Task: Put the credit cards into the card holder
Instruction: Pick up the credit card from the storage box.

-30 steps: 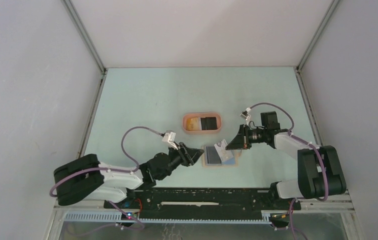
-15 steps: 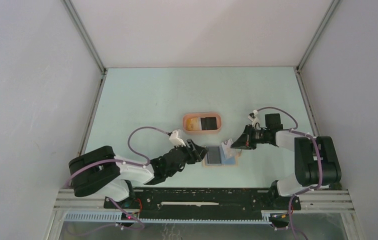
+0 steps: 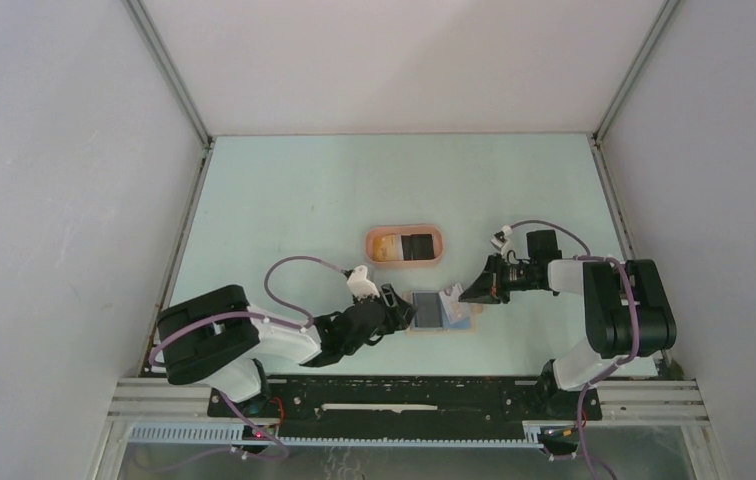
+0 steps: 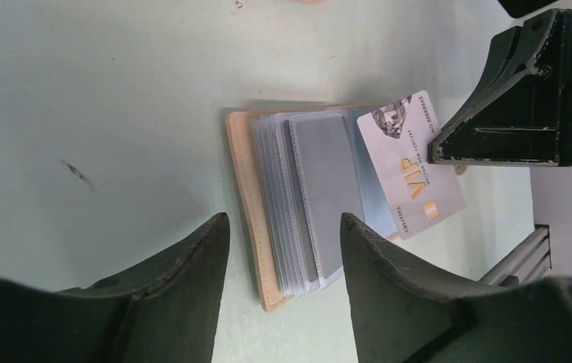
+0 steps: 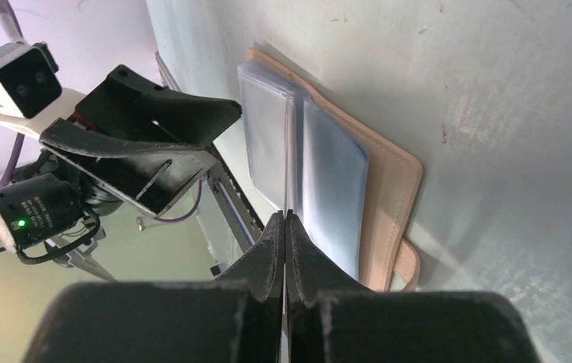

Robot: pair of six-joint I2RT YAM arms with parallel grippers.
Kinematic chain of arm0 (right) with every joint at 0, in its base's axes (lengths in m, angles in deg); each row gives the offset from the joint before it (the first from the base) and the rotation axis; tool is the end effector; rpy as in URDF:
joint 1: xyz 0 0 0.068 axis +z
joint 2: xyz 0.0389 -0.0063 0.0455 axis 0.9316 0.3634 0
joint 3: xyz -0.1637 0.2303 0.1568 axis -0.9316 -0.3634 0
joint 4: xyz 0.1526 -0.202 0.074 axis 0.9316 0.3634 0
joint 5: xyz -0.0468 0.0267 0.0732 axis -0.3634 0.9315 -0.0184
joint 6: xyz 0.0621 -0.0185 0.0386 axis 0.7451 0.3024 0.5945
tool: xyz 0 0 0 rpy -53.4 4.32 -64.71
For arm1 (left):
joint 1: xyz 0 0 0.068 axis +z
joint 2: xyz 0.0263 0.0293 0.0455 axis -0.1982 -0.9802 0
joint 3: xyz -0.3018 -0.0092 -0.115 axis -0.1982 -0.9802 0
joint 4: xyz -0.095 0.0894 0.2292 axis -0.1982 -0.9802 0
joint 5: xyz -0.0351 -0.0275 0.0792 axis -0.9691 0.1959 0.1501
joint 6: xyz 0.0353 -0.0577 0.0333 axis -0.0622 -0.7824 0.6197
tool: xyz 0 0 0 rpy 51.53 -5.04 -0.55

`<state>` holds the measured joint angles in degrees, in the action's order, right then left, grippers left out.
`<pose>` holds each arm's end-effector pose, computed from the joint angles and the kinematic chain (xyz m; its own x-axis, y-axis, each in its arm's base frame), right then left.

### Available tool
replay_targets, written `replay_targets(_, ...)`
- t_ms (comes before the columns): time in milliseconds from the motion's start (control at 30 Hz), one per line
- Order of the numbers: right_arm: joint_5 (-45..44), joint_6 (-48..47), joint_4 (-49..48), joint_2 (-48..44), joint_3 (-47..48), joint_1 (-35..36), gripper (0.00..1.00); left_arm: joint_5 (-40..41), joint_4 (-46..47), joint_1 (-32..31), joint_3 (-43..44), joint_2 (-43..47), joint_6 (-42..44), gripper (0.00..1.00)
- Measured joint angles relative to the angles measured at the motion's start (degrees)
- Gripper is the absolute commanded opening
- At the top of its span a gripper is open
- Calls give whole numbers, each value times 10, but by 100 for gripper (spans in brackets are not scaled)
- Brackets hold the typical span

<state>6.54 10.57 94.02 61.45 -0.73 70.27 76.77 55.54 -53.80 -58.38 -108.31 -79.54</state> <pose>0.2488 0.0620 0.1523 -0.9783 0.1211 -0.1682 -0.0918 0.4744 0.8755 0.1413 -0.2407 0.1660 -0.6824 -0.4235 -0.5959 0.1260 0.7348 -0.6665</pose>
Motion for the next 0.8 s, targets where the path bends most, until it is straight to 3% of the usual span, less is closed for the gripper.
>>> replay_targets(200, 32, -10, 4, 0, 1, -1, 0, -1, -6, 0, 3, -2, 2, 60)
replay_targets(400, 113, -99, 91, -5, 71, -7, 0, -10, -7, 0, 3, 34, 64, 64)
replay_targets(600, 188, -243, 221, -64, 139, -8, 0, -97, 98, 10, -5, 114, 172, 65)
replay_targets(800, 220, -353, 320, -176, 172, -8, 0, -171, 193, 19, -10, 164, 219, 65)
